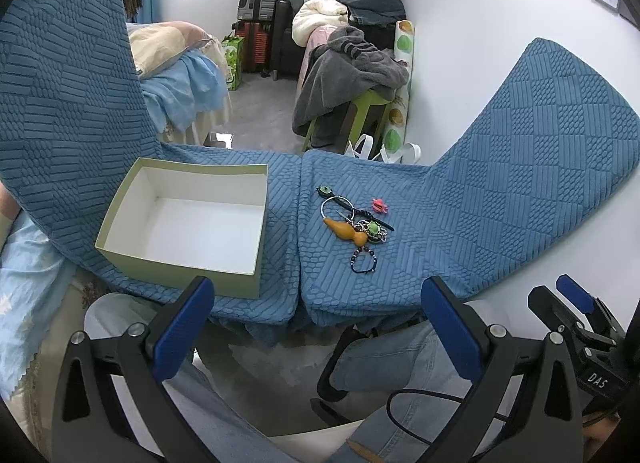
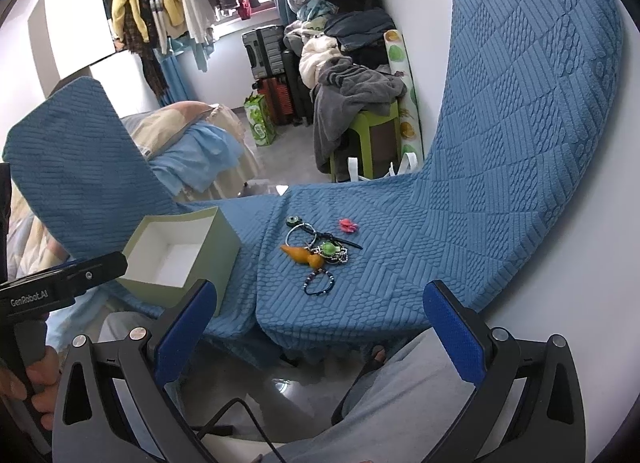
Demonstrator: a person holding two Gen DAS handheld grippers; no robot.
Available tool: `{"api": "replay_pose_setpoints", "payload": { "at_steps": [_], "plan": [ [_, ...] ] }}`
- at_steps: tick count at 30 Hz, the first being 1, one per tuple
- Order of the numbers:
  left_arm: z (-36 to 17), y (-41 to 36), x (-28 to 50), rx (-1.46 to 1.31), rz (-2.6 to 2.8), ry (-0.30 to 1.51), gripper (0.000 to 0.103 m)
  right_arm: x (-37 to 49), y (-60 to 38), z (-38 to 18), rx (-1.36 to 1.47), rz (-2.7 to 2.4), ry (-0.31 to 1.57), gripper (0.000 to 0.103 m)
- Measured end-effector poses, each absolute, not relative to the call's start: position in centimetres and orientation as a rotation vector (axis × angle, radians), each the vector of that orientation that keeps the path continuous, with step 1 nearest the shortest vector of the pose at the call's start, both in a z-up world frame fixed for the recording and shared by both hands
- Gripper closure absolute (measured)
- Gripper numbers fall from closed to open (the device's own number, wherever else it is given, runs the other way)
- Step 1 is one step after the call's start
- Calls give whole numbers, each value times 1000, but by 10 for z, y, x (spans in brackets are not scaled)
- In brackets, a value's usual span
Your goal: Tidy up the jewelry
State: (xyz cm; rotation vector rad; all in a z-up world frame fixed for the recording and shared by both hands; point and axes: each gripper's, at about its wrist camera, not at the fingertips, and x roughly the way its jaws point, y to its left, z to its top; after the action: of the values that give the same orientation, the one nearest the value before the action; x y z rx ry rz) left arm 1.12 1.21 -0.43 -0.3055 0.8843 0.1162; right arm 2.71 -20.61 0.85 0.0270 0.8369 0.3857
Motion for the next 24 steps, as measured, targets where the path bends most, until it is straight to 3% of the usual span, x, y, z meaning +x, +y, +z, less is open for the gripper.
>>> {"api": "replay_pose_setpoints", "payload": {
  "at_steps": [24],
  "plan": [
    [-10, 2, 14, -301, 96, 889, 1, 30, -206, 5, 19, 388, 840, 0]
  ]
}}
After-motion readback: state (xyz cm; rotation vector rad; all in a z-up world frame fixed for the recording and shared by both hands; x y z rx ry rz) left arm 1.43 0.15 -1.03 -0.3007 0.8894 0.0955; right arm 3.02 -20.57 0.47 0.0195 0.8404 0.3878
